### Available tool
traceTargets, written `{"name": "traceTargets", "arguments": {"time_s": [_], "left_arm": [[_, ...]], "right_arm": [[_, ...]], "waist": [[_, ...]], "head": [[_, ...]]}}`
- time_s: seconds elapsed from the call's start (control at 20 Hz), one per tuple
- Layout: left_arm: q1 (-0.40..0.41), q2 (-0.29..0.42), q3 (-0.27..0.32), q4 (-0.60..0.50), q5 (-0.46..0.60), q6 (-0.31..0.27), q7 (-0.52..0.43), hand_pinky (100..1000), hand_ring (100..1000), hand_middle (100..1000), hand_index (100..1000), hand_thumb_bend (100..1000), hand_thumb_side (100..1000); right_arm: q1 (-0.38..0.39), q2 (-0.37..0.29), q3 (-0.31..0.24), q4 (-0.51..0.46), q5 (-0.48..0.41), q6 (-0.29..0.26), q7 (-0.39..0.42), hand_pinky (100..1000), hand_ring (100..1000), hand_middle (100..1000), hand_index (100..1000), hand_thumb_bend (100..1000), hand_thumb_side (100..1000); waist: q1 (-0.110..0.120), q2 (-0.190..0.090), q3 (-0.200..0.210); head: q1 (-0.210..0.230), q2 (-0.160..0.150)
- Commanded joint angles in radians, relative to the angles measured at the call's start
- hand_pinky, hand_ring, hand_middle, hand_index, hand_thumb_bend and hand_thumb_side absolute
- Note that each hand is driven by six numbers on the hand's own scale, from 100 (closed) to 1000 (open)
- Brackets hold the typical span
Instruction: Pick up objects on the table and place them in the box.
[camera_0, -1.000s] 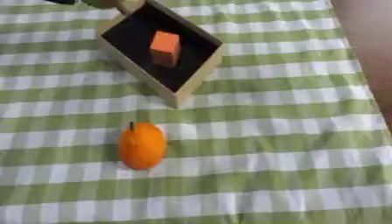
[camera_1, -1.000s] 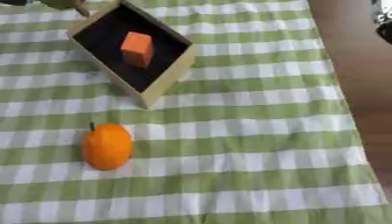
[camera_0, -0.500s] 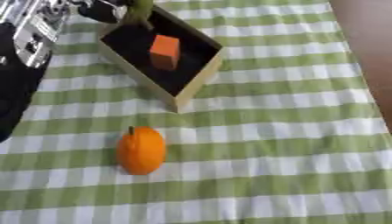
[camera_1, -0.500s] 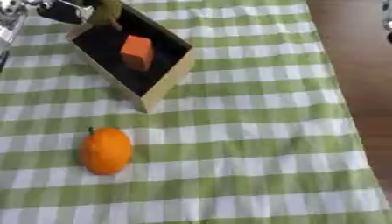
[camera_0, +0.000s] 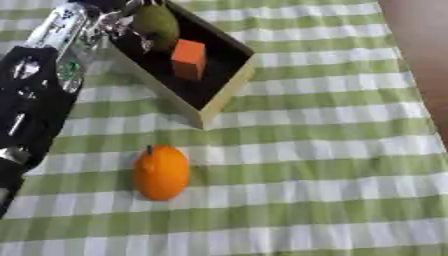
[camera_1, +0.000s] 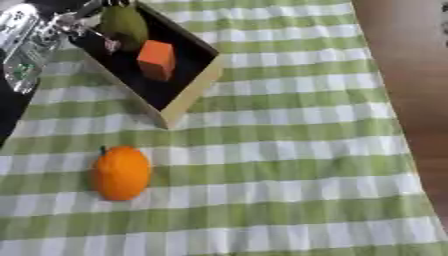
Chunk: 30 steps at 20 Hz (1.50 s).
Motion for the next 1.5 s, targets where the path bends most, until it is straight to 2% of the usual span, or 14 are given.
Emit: {"name": "traceTargets", "arguments": {"time_s": [0.05, 0.2, 0.45, 0.7, 0.85, 1.15, 1.35, 1.5], "left_arm": [[-0.023, 0.010, 0.014, -0.006, -0.031, -0.010, -0.027, 851, 825, 779, 906, 517, 261], [-0.026, 0.013, 0.019, -0.029, -0.038, -0.010, -0.043, 876, 847, 802, 928, 592, 342], [-0.032, 0.033, 0.021, -0.119, -0.003, -0.005, -0.067, 893, 868, 824, 942, 623, 413], [-0.030, 0.072, 0.023, -0.288, 0.096, 0.010, -0.085, 884, 857, 812, 936, 498, 414], [-0.008, 0.134, 0.003, -0.456, 0.199, 0.015, -0.102, 873, 843, 794, 922, 466, 412], [0.094, 0.309, -0.065, -0.789, 0.422, 0.055, -0.191, 867, 833, 780, 904, 477, 408], [0.164, 0.401, -0.124, -0.940, 0.593, 0.116, -0.268, 866, 832, 781, 906, 517, 443], [0.195, 0.459, -0.157, -1.026, 0.677, 0.164, -0.338, 866, 832, 781, 906, 534, 439]], "right_arm": [[-0.009, -0.018, -0.012, -0.015, -0.008, 0.001, 0.000, 937, 926, 763, 892, 100, 483], [-0.003, -0.016, -0.013, -0.015, -0.008, 0.003, 0.000, 938, 926, 763, 893, 100, 482], [0.006, -0.014, -0.014, -0.015, -0.007, 0.009, 0.000, 938, 926, 763, 893, 100, 482], [0.014, -0.016, -0.016, -0.015, -0.006, 0.013, 0.000, 938, 926, 763, 893, 100, 482], [0.019, -0.019, -0.018, -0.015, -0.004, 0.015, -0.002, 938, 926, 763, 891, 100, 482], [0.027, -0.024, -0.022, -0.015, 0.001, 0.014, -0.007, 938, 927, 763, 891, 100, 485], [0.023, -0.028, -0.020, -0.015, 0.001, 0.009, -0.006, 937, 926, 763, 890, 100, 487], [0.024, -0.029, -0.021, -0.015, 0.001, 0.006, -0.008, 937, 925, 763, 890, 100, 489]], "waist": [[0.007, -0.010, -0.002], [0.009, -0.013, -0.001], [0.013, -0.017, 0.005], [0.015, -0.023, 0.015], [0.018, -0.025, 0.023], [0.022, -0.031, 0.041], [0.019, -0.036, 0.044], [0.019, -0.039, 0.047]], "head": [[0.002, -0.010], [0.000, -0.005], [-0.006, 0.002], [-0.014, 0.011], [-0.023, 0.016], [-0.035, 0.025], [-0.037, 0.031], [-0.039, 0.035]]}}
